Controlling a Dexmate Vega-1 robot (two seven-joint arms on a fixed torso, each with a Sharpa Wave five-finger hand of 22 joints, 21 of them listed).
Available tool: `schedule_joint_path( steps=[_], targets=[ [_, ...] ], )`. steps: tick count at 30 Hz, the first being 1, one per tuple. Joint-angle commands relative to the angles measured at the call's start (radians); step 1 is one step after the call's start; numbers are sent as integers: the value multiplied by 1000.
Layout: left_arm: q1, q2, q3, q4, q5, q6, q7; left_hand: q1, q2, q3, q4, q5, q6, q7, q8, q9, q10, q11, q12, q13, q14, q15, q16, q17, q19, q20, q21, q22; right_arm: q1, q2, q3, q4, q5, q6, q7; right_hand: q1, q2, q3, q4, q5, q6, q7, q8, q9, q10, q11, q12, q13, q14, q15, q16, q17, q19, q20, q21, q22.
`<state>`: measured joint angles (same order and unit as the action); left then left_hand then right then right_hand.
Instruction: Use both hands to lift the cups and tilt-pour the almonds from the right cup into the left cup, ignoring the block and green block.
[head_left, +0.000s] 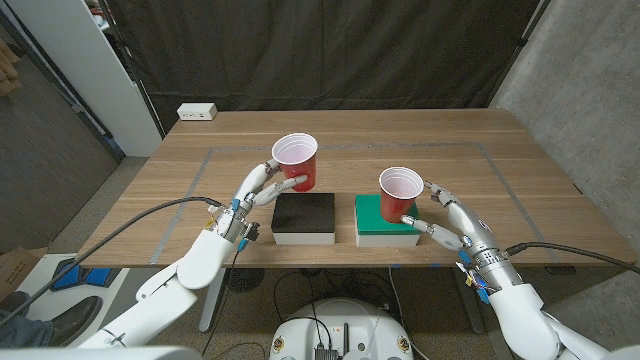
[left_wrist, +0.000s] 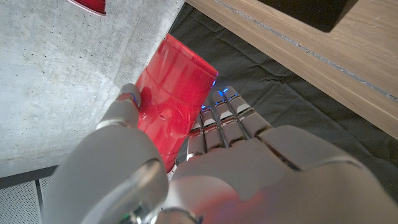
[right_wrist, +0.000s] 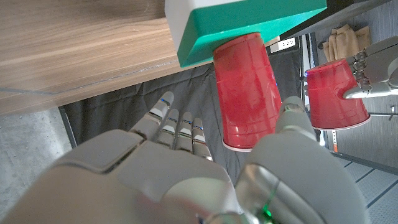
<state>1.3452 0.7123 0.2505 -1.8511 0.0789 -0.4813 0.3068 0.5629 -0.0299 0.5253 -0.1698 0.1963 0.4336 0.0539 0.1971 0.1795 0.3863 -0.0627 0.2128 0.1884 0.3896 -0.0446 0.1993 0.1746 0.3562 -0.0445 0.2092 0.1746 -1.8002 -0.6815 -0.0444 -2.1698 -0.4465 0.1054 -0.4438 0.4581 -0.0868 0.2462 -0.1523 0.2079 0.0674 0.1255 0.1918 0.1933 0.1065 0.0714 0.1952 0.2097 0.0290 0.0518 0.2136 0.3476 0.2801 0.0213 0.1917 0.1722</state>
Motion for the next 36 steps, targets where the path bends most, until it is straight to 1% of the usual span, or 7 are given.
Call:
schedule_joint_path(
  steps=[1, 5, 12, 14, 21, 27, 36],
  targets=[
    [9, -3, -12, -5, 6, -6, 3, 15, 2, -6, 1, 5, 8, -3, 0, 4, 9, 1, -1, 3, 9, -51, -3, 4, 7, -55, -4, 2, 68, -16, -58, 27, 0, -8, -12, 4, -6, -1, 1, 4, 4, 26, 7, 2, 8, 7, 7, 0, 7, 11, 7, 3, 4, 7, 4, 4],
    [10, -6, -11, -1, 3, -6, 0, 17, 3, -7, 0, 5, 9, -2, 0, 4, 9, -2, -2, 3, 10, -50, -3, 4, 7, -53, -4, 2, 84, -27, -72, 32, 4, -13, -12, 6, -7, -1, 0, 5, 8, 32, 9, 2, 13, 16, 9, 0, 12, 13, 9, 2, 10, 10, 6, 4],
    [10, -7, -10, 0, 0, -1, -3, 20, 4, -8, 0, 6, 11, -3, -1, 4, 13, 0, -1, 3, 13, -47, -2, 4, 8, -52, -4, 2, 107, -43, -92, 39, 18, -17, -15, 7, -7, -1, 0, 6, 11, 32, 11, 2, 19, 11, 11, 0, 20, 10, 12, 2, 16, 12, 8, 4],
    [8, -7, -8, -1, 0, 2, -6, 20, 5, -9, 0, 6, 11, 2, -1, 4, 13, 2, -2, 3, 13, -47, -2, 4, 9, -51, -4, 2, 118, -46, -101, 49, 22, -12, -20, 8, -6, 0, 0, 6, 15, 31, 13, 2, 21, 10, 12, 0, 21, 10, 12, 2, 18, 11, 9, 4],
    [2, -7, -7, -4, -1, 11, -9, 23, 6, -10, 0, 6, 11, 1, -1, 4, 13, 4, -2, 3, 15, -46, -2, 4, 10, -50, -4, 2, 141, -55, -125, 70, 29, -8, -37, 9, -6, 0, 0, 7, 18, 28, 14, 2, 27, 8, 14, 0, 25, 9, 14, 1, 23, 10, 11, 4],
    [-4, -9, -3, -5, 0, 19, -10, 24, 7, -12, 0, 7, 11, 0, -2, 5, 14, 1, -3, 3, 15, -45, -3, 4, 11, -49, -4, 3, 176, -59, -153, 96, 40, 0, -46, 11, -5, 1, 0, 8, 22, 25, 16, 2, 31, 5, 16, 0, 32, 6, 17, 1, 26, 9, 11, 4],
    [-8, -9, -2, -8, 1, 30, -5, 26, 9, -13, 1, 7, 12, -1, -2, 5, 15, 3, -4, 3, 20, -46, -1, 4, 12, -46, -4, 3, 220, -70, -184, 125, 53, 13, -59, 13, -6, 1, 1, 9, 30, 20, 18, 2, 37, 2, 17, -1, 37, 5, 18, 0, 33, 8, 13, 4]
  ],
)
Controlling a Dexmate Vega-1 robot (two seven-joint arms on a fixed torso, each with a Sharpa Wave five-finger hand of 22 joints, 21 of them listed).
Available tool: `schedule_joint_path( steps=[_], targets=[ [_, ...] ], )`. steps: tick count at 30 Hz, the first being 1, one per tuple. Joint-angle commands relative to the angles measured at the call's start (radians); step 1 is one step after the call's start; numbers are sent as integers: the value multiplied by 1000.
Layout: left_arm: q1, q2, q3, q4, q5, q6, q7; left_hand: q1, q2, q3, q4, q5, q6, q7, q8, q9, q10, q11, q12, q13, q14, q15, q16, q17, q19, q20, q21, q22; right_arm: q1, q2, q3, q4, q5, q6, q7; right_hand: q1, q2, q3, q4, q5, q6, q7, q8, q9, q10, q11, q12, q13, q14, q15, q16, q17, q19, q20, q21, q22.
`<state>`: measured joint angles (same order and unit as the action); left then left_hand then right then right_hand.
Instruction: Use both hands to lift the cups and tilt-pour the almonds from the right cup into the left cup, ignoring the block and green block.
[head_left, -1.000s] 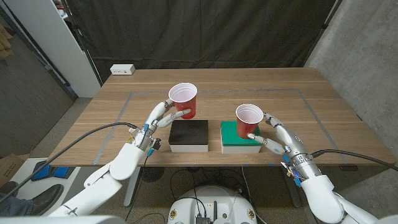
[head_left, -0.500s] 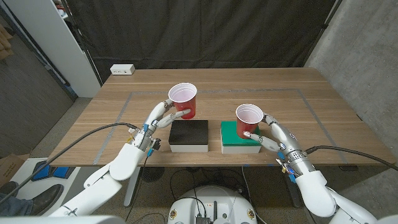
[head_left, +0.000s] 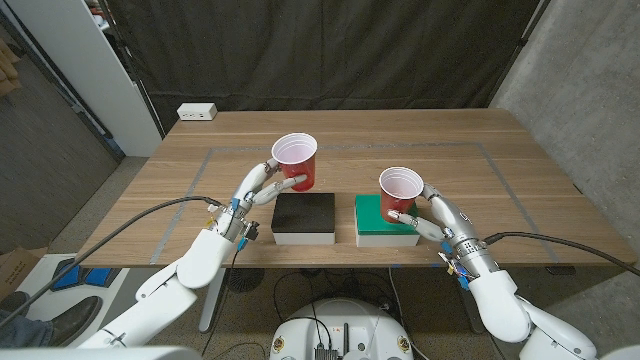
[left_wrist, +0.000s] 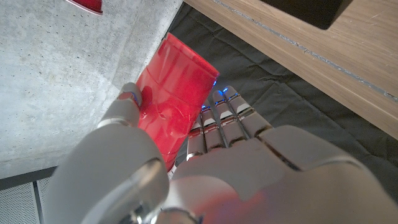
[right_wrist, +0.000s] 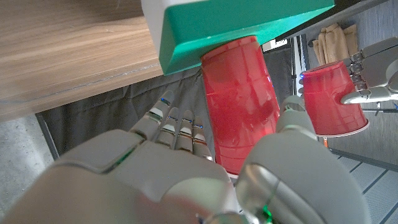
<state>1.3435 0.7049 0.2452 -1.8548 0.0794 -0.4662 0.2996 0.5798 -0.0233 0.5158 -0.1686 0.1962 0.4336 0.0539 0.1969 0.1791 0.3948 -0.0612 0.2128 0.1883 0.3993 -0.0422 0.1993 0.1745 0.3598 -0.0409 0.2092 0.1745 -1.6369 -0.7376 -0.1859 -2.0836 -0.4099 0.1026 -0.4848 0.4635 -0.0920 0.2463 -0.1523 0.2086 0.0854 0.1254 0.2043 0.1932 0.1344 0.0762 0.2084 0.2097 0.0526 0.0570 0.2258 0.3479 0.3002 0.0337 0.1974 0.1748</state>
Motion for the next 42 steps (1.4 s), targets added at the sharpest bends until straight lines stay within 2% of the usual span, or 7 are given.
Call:
schedule_joint_path(
  steps=[1, 15, 21, 26, 30, 35, 42],
  targets=[
    [-7, -1, 4, -5, 0, 16, 3, 10, 3, -4, -1, 7, 13, -1, -2, 5, 6, -1, -4, 3, 10, -48, -1, 4, 9, -50, -4, 3, 57, -16, -44, 38, 18, 16, -19, 8, -1, 1, 1, 8, 12, 20, 6, 2, 9, -4, 4, -1, 13, -2, 6, 0, 13, -5, 8, 1],
    [-9, 1, 8, -12, 1, 46, 10, 14, 9, -6, 1, 8, 12, 2, -3, 5, 6, 0, -6, 3, 10, -46, -2, 5, 10, -47, -5, 3, 93, -28, -71, 67, 40, 37, -42, 14, -1, 2, 1, 11, 63, 1, 23, 2, 57, -20, 19, 0, 54, -19, 21, -1, 48, -8, 16, 1],
    [-13, -4, 15, -11, 2, 50, 16, 15, 12, -7, 1, 8, 12, 0, -3, 6, 8, 1, -5, 3, 11, -46, -2, 5, 10, -45, -5, 3, 102, -17, -87, 109, 25, 97, -100, 28, 1, 3, 4, 22, 173, -28, 56, 5, 151, -43, 42, 0, 148, -52, 56, -1, 128, -25, 35, 3],
    [-14, -6, 18, -11, 4, 55, 23, 16, 15, -8, 2, 9, 14, 1, -3, 6, 10, -3, -5, 4, 13, -44, -1, 6, 9, -44, -5, 3, 99, -20, -87, 109, 44, 102, -93, 54, 4, 2, 3, 36, 280, -58, 85, 7, 259, -67, 65, 1, 259, -89, 98, 2, 224, -40, 57, 6],
    [-15, -8, 21, -10, 2, 53, 26, 16, 16, -8, 2, 9, 14, 2, -3, 6, 10, 0, -5, 4, 13, -42, -1, 6, 9, -44, -5, 3, 98, -19, -86, 117, 49, 123, -105, 66, 2, -3, 4, 44, 333, -72, 100, 8, 305, -80, 72, 1, 311, -108, 119, 6, 266, -43, 67, 7],
    [-15, -10, 27, -8, -4, 47, 24, 17, 19, -10, 3, 9, 18, 2, -1, 6, 11, 0, -5, 4, 17, -45, 1, 6, 11, -41, -5, 3, 99, -14, -88, 128, 50, 147, -119, 77, 2, -7, 4, 50, 376, -89, 113, 8, 341, -90, 76, 2, 349, -120, 136, 11, 302, -65, 76, 8],
    [4, -4, 25, -24, -7, 52, 26, 23, 25, -10, 2, 10, 24, 2, 0, 6, 22, 2, -3, 4, 25, -46, 3, 6, 20, -42, -2, 4, 101, -4, -89, 140, 54, 165, -128, 86, 5, -9, 6, 53, 405, -98, 122, 9, 379, -97, 82, 2, 380, -127, 151, 16, 329, -72, 82, 9]
  ],
)
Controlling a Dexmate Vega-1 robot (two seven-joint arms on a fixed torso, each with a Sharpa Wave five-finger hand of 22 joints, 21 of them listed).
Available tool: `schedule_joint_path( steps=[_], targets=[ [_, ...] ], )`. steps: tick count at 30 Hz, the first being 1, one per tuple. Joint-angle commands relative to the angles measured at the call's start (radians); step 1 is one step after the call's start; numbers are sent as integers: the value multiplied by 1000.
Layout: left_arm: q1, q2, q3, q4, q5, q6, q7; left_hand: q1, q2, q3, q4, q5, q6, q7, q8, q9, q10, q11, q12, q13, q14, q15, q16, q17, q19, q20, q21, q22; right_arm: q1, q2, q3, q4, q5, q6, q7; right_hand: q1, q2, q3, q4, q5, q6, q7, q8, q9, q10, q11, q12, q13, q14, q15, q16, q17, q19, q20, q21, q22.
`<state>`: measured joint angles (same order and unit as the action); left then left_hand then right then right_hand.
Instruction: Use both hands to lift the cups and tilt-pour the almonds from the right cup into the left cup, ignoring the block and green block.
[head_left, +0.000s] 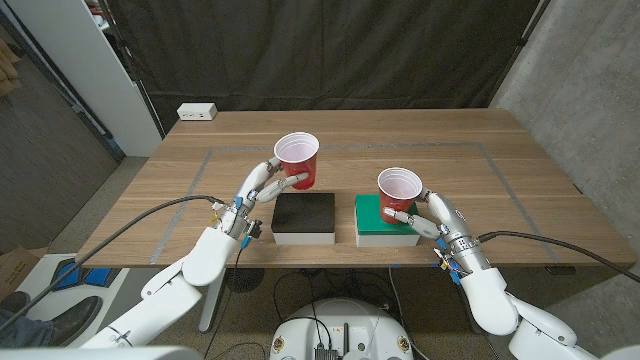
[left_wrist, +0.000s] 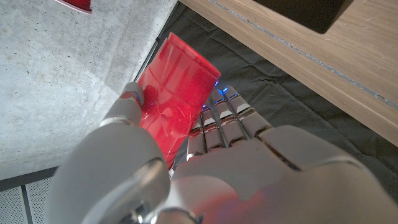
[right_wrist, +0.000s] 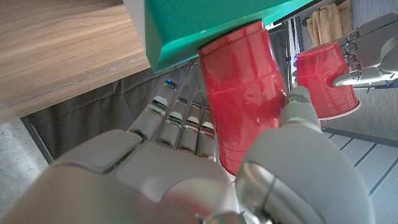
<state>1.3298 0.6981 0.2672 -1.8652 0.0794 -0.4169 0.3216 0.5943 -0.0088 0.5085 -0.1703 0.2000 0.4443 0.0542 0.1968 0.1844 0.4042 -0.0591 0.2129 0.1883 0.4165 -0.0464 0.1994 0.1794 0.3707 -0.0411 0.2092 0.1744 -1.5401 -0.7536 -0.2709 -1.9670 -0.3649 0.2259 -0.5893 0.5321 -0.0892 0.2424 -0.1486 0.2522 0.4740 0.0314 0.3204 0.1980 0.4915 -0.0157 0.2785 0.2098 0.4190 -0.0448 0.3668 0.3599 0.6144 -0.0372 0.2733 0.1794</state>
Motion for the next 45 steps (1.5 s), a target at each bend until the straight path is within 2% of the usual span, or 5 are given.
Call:
schedule_joint_path(
  steps=[1, 23, 33, 39, 45],
  targets=[
    [21, 5, 2, -17, -7, 3, 4, 9, 11, -3, 3, 6, 14, 2, 0, 1, 12, -1, -3, 4, 9, -42, 3, 1, 9, -42, -2, 4, 4, 12, -4, 25, 8, 45, -25, 18, 3, -6, 2, 10, 20, -4, 7, 4, 23, -5, 12, 2, 16, -25, 11, 5, 16, -1, 6, 4],
    [77, 16, -10, -52, -33, -14, -13, 21, 23, -5, 1, 7, 36, 11, 5, 1, 34, 6, 1, 4, 28, -43, 6, 1, 28, -43, 3, 4, -19, 44, 26, 15, -20, 100, -76, 48, 16, -4, 0, 10, 71, -21, 22, 4, 72, -19, 14, 4, 62, -47, 35, 17, 62, -12, 18, 6],
    [105, 15, -25, -56, -34, -28, -9, 21, 25, -6, 2, 7, 40, 10, 4, 1, 40, 5, 2, 5, 31, -45, 5, 0, 32, -42, 3, 4, -37, 45, 64, -47, -35, 76, -60, 52, 19, -5, 1, 8, 75, -19, 23, 4, 83, -19, 14, 4, 67, -47, 39, 20, 72, -13, 20, 6],
    [108, 13, -27, -52, -38, -39, -15, 21, 27, -6, 4, 7, 42, 9, 4, 1, 37, 1, 0, 5, 33, -44, 4, 1, 34, -41, 3, 4, -50, 48, 90, -85, -36, 60, -40, 53, 20, -7, 3, 7, 81, -19, 23, 4, 88, -18, 13, 4, 71, -46, 42, 22, 76, -13, 21, 6],
    [102, 14, -24, -49, -36, -45, -28, 23, 28, -6, 2, 8, 45, 9, 4, 1, 44, 9, 1, 5, 36, -44, 3, -1, 36, -41, 3, 4, -60, 50, 110, -118, -25, 31, -2, 53, 21, -8, 4, 6, 83, -16, 24, 4, 92, -18, 12, 4, 73, -43, 43, 24, 79, -12, 21, 7]
  ],
)
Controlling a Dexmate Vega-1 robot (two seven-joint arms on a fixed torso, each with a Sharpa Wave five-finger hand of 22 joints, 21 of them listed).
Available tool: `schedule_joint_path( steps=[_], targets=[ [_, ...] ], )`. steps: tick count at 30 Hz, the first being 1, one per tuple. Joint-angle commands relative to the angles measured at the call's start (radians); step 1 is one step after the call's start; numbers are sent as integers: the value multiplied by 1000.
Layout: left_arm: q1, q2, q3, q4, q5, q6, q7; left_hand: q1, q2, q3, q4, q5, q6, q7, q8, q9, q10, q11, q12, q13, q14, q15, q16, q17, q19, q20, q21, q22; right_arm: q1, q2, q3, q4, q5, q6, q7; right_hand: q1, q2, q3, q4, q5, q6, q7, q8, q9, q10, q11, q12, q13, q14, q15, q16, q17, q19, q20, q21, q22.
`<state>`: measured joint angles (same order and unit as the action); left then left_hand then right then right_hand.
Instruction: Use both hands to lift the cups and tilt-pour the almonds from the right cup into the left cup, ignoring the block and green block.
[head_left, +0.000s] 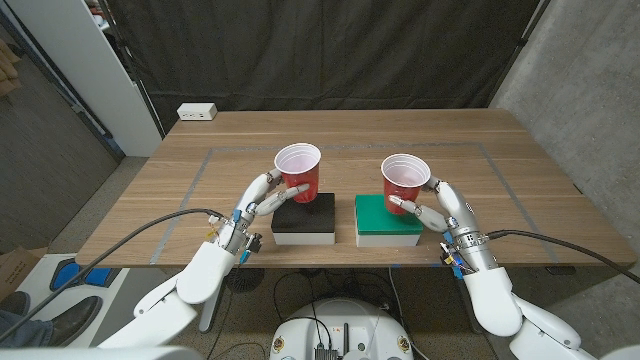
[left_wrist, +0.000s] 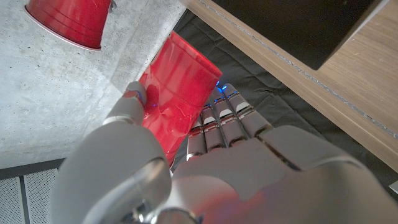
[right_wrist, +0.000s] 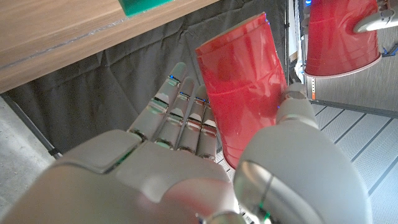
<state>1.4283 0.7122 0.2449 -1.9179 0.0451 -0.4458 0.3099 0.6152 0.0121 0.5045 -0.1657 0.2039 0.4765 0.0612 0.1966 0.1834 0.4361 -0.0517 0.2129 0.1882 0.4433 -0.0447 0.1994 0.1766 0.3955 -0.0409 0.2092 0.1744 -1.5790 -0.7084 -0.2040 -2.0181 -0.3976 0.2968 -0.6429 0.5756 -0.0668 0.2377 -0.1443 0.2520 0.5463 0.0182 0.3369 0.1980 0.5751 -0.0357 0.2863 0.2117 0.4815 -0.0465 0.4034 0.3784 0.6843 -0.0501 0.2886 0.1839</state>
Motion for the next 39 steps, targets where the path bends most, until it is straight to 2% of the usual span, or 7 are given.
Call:
schedule_joint_path(
  steps=[1, 10, 23, 26, 39],
  targets=[
    [4, 0, -2, 3, -1, -16, -17, 2, 8, -2, -1, 4, 13, 2, 4, 2, 11, 1, 0, 5, 10, -46, 3, 3, 12, -40, 4, 4, -22, 6, 44, -68, 8, -40, 54, 10, -1, -3, 0, 6, 12, -3, 7, 4, 9, 2, 4, 2, 11, -43, 7, 6, 10, 1, 6, 2],
    [-17, -1, 12, 11, -3, -21, -38, 3, 8, -1, -2, 4, 17, 3, 4, 2, 18, 1, 2, 5, 14, -47, 2, 2, 14, -39, 4, 4, -8, 15, 51, -85, 39, -58, 105, 10, 1, -6, 3, 4, 17, -2, 8, 4, 17, 4, 3, 3, 19, -40, 12, 9, 13, 2, 6, 3],
    [-23, -4, 18, 16, -9, -28, -46, 3, 9, 0, -2, 5, 19, 3, 3, 3, 18, -3, 0, 5, 16, -47, 0, 2, 17, -38, 3, 4, 40, 35, 31, -57, 55, -47, 121, 10, 6, -8, 5, 1, 20, 0, 7, 3, 22, 6, 0, 3, 22, -37, 14, 13, 17, 6, 6, 3],
    [-34, -5, 27, 16, -12, -19, -56, 3, 9, 0, -1, 5, 20, 3, 3, 3, 22, 4, 1, 5, 17, -47, 0, 1, 17, -37, 3, 4, 49, 36, 24, -53, 54, -47, 125, 11, 6, -8, 6, 0, 24, -2, 8, 3, 23, 4, 0, 3, 22, -39, 15, 13, 18, 6, 6, 3],
    [-92, 2, 67, 21, -16, -9, -100, 1, 12, 1, 0, 5, 28, 3, 4, 3, 28, 0, 1, 6, 26, -47, 0, 1, 22, -35, 4, 4, 75, 26, 9, -52, 45, -61, 140, 12, 8, -10, 7, -2, 30, -2, 8, 3, 29, 4, -2, 3, 26, -40, 17, 16, 22, 4, 7, 3]
  ],
)
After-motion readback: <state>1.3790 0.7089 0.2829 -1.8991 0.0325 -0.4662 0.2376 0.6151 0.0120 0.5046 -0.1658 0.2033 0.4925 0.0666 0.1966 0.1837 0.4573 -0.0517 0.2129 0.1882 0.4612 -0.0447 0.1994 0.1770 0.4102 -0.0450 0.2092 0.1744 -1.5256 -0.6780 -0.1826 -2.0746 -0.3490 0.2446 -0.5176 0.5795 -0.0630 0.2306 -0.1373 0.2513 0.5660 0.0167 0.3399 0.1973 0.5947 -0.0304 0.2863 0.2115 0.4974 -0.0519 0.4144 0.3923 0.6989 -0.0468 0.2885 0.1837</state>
